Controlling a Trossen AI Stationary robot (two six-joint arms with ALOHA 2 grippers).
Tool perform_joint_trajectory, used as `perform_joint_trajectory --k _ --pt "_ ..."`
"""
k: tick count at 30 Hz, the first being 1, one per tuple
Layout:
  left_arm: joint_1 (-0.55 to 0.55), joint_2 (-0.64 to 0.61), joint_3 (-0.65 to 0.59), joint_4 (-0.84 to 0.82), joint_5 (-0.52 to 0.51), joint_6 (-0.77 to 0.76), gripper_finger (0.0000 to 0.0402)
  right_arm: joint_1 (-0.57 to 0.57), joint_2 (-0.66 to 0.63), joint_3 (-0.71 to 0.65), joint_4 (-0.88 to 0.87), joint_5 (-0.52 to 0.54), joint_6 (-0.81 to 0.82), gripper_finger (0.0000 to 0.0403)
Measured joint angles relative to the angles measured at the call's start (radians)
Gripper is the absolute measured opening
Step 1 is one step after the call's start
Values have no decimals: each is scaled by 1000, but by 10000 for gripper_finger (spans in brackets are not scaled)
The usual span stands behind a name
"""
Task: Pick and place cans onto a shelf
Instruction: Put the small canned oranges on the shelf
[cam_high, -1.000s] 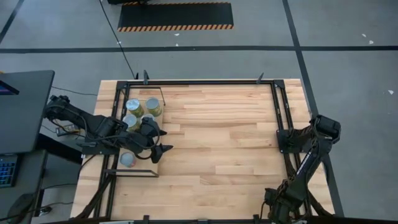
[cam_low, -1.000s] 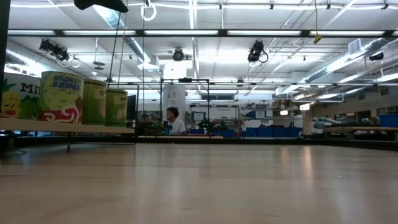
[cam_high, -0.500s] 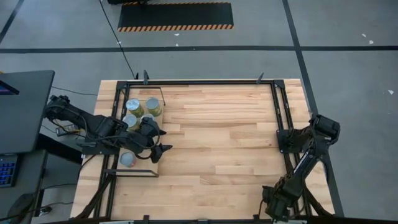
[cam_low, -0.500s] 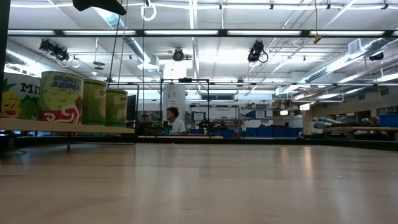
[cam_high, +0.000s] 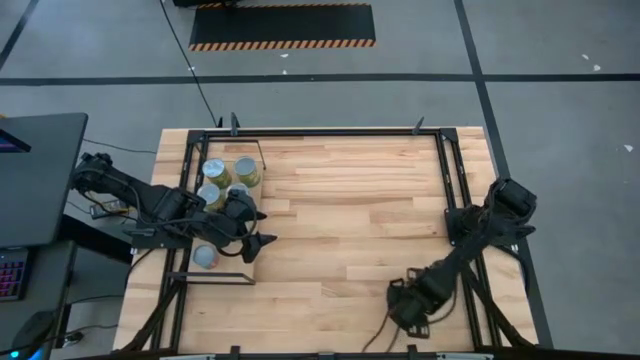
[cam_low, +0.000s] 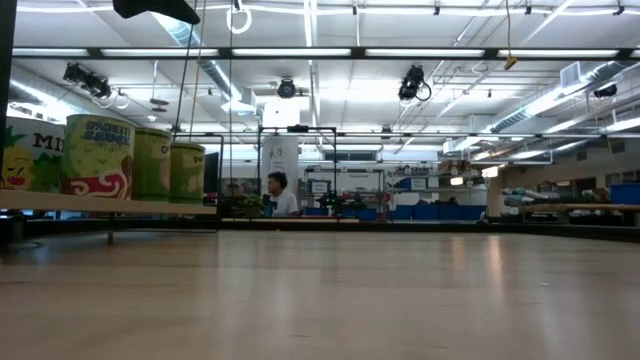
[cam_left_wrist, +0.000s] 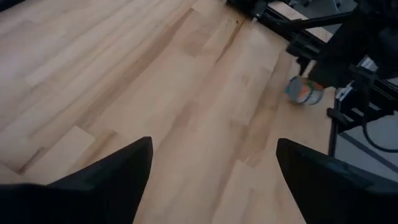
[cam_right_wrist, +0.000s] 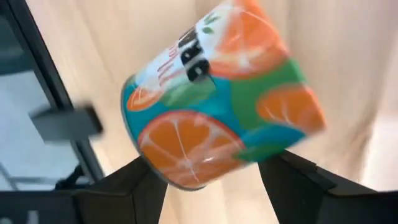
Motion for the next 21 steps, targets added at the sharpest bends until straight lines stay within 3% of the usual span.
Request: perform_joint_trajectory --k 10,14,21 --pt "-153 90 0 34 92 -19 348 -206 0 28 25 165 -300 245" --pt "-165 178 -1 106 159 38 348 -283 0 28 71 221 -438 245" --pt "-159 276 0 209 164 165 348 -388 0 28 206 307 -709 245"
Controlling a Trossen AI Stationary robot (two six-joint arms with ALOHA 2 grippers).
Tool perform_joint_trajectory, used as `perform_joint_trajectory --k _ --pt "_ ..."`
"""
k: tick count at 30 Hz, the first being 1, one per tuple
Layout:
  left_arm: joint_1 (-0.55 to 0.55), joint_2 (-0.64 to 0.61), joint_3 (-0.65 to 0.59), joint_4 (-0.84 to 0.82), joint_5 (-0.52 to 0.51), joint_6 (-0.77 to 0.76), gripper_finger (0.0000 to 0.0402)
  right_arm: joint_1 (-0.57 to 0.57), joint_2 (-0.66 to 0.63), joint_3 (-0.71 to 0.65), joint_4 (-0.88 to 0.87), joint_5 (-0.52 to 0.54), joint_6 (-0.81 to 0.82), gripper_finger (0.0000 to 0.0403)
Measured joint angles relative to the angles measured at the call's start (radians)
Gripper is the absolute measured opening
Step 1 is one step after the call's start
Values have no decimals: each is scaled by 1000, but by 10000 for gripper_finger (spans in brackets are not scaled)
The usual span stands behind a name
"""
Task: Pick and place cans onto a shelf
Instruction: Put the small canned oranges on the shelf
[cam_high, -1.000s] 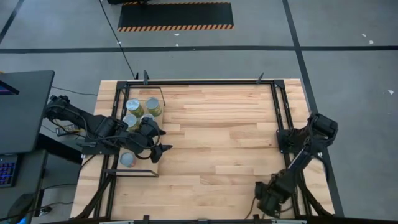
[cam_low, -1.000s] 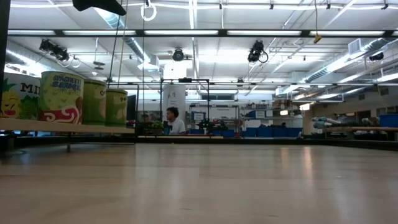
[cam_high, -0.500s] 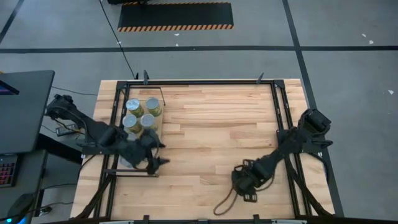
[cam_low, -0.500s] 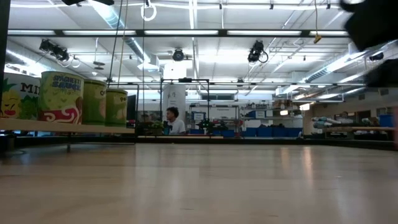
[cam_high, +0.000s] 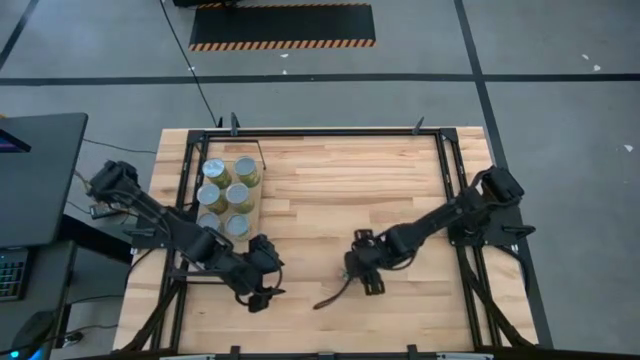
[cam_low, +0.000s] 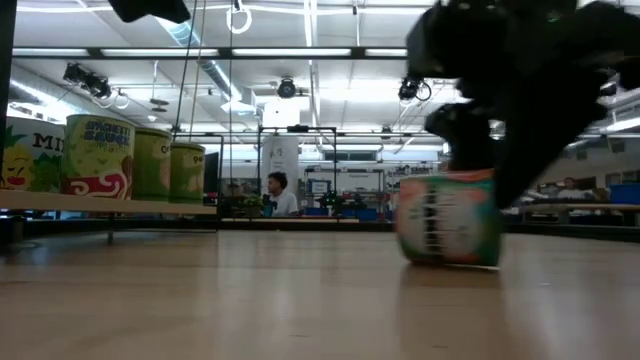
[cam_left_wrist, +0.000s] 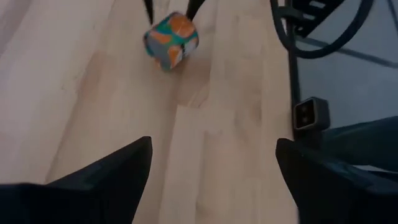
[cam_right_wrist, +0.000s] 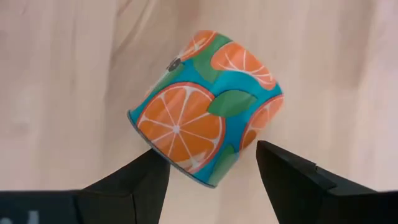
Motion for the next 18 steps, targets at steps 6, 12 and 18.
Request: perform_joint_trajectory --k 6,12,18 --pt "19 25 0 36 -1 123 348 -64 0 0 123 18 -196 245" --pt "112 26 0 41 121 170 348 -93 -15 22 118 17 -251 245" --pt "226 54 41 57 240 370 348 -85 -142 107 -110 77 -184 245"
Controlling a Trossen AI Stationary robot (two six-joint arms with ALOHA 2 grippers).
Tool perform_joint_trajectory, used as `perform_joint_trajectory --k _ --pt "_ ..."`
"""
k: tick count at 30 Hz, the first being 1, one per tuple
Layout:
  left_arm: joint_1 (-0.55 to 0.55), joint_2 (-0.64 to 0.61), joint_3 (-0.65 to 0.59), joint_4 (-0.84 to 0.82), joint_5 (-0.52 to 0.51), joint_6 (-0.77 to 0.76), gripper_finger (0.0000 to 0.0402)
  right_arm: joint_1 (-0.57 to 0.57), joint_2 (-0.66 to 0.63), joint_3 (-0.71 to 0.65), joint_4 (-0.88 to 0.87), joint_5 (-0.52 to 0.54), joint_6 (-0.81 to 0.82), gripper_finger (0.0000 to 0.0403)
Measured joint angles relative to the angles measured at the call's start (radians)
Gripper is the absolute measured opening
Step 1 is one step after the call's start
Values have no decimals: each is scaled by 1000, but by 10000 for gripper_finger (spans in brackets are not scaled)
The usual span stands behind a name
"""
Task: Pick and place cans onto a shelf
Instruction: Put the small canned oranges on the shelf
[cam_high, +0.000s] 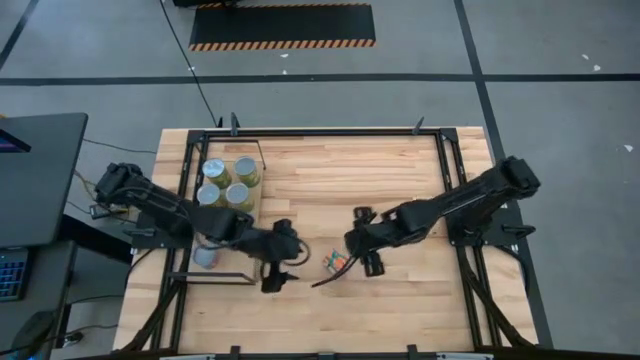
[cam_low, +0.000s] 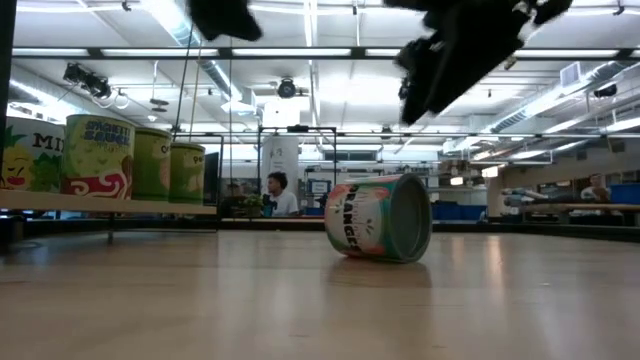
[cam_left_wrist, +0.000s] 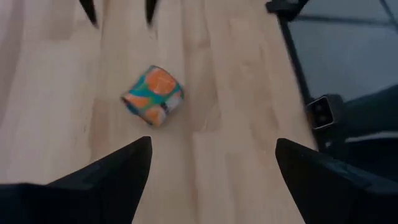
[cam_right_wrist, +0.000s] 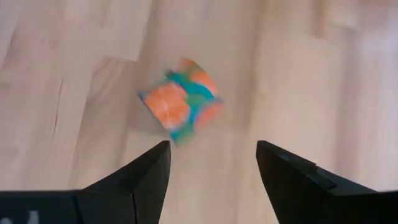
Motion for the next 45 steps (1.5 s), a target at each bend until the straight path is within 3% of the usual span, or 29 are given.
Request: perform_joint_trajectory --k 9,14,19,25,31,45 --pt "142 279 263 -42 131 309 348 46 -311 -21 -321 85 303 245" --pt "168 466 457 -105 123 442 348 57 -412 -23 -414 155 384 245" --pt "174 603 559 -130 153 555 348 61 -472 -23 -439 196 437 245" --pt "172 632 572 -204 153 617 348 76 -492 -23 -456 200 439 245" --pt "173 683 575 -151 134 621 348 77 -487 -23 -461 207 437 245" --pt "177 760 571 -212 133 683 348 81 -472 -23 -444 204 465 245"
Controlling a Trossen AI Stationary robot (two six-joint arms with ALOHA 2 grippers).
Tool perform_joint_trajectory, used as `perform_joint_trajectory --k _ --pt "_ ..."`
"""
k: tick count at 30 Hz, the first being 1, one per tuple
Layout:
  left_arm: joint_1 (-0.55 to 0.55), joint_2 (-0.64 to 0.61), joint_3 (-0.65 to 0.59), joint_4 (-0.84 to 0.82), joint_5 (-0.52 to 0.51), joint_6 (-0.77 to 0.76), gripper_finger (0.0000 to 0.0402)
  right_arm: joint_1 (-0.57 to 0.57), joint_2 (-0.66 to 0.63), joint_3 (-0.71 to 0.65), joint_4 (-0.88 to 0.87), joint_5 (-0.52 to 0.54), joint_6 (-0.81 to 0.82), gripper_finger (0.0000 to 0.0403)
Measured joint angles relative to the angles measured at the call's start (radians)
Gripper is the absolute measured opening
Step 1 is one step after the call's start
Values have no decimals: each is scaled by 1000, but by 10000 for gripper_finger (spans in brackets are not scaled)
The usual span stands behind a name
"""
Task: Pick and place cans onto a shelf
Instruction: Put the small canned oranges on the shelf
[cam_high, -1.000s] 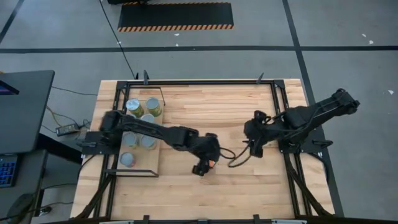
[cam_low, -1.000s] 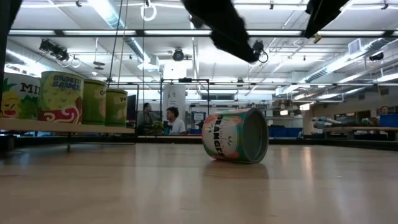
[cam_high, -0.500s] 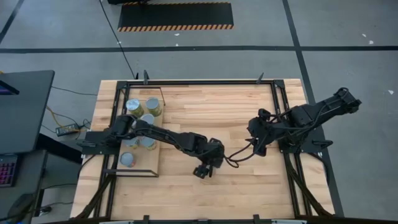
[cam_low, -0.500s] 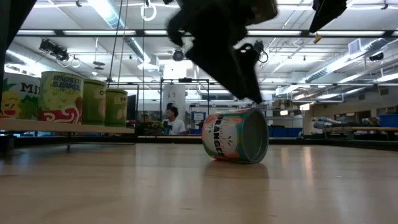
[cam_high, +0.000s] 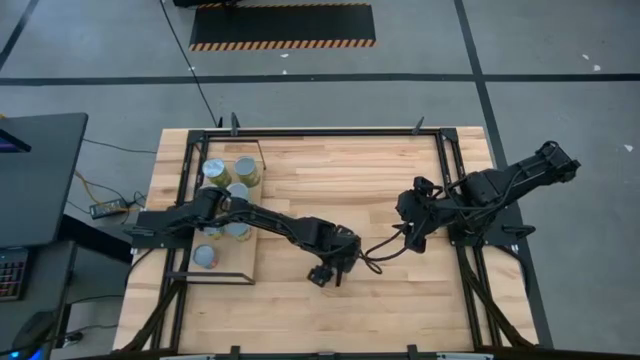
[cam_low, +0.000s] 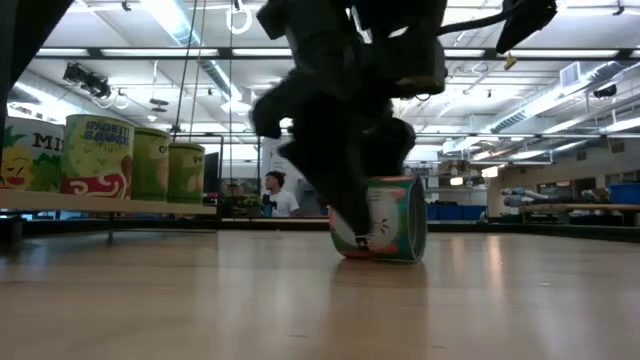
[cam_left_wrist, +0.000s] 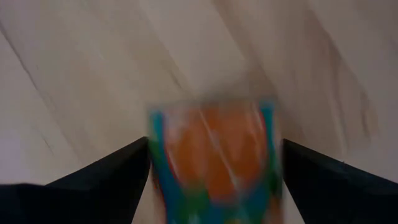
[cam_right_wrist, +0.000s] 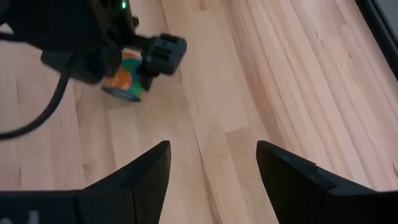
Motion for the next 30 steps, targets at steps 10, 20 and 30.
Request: perform_joint_trajectory --k 10,20,30 --pt "-2 47 2 75 -17 -94 291 8 -9 0 6 2 31 245" --pt "47 -27 2 308 -78 -366 286 29 -87 0 -18 29 53 245" --pt "24 -59 -273 1031 -247 -644 286 31 -101 0 -11 25 53 245"
